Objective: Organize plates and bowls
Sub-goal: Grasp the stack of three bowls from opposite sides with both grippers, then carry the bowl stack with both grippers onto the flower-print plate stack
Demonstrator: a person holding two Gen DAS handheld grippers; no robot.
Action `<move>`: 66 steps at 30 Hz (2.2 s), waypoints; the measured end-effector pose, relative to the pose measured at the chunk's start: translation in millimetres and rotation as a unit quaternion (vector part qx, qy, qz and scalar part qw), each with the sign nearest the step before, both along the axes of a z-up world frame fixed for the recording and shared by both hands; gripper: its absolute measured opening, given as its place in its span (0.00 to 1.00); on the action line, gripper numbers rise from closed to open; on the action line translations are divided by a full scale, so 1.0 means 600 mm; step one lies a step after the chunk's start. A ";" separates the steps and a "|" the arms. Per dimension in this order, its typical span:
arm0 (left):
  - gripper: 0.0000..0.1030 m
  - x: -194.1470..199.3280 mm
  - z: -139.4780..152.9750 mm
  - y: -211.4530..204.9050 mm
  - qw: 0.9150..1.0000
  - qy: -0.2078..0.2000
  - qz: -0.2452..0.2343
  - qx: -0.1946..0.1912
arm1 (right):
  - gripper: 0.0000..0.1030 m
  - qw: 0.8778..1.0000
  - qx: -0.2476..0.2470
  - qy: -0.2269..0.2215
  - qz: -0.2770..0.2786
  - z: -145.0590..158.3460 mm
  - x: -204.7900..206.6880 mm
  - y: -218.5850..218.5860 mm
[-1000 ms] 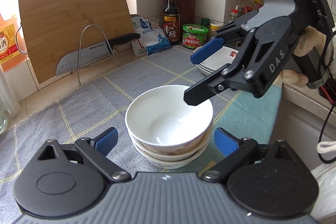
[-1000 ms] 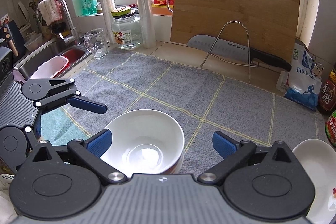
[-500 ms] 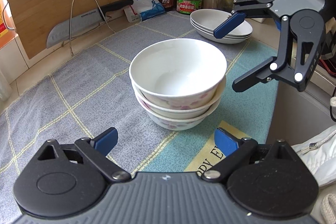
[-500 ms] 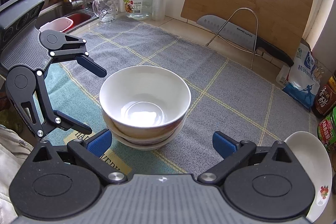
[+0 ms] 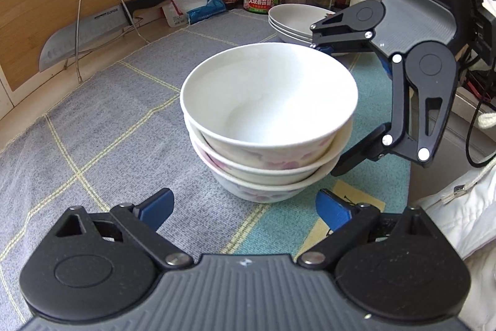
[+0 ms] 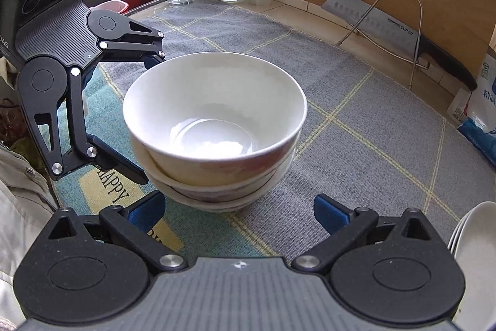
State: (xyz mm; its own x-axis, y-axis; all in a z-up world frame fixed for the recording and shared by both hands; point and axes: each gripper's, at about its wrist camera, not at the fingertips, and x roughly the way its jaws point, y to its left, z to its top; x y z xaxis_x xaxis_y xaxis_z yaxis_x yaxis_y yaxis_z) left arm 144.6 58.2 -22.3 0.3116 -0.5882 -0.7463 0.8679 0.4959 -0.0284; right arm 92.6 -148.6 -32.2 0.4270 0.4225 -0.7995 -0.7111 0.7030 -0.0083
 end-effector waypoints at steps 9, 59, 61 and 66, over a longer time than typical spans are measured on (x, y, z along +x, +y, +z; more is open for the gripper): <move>0.93 0.020 0.004 -0.019 0.998 -0.001 -0.066 0.012 | 1.00 0.999 -0.001 0.001 0.041 -0.006 0.016 0.008; 0.82 0.031 0.035 -0.097 0.987 -0.014 -0.157 0.027 | 0.87 0.992 -0.009 0.010 0.127 0.033 0.039 -0.037; 0.82 0.032 0.036 -0.116 0.987 -0.018 -0.155 0.025 | 0.87 0.992 -0.012 0.006 0.128 0.041 0.041 -0.054; 0.82 0.029 0.038 -0.179 0.988 -0.027 -0.154 0.017 | 0.87 0.991 -0.021 -0.001 0.129 0.059 0.048 -0.112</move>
State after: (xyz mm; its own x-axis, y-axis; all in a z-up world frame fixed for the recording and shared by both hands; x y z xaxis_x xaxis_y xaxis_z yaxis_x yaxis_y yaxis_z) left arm 162.1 -49.0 0.4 0.1616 -0.6369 -0.7538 0.9775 0.2080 0.0338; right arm 121.4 -216.1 3.3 0.3107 0.4837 -0.8182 -0.8667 0.4976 -0.0350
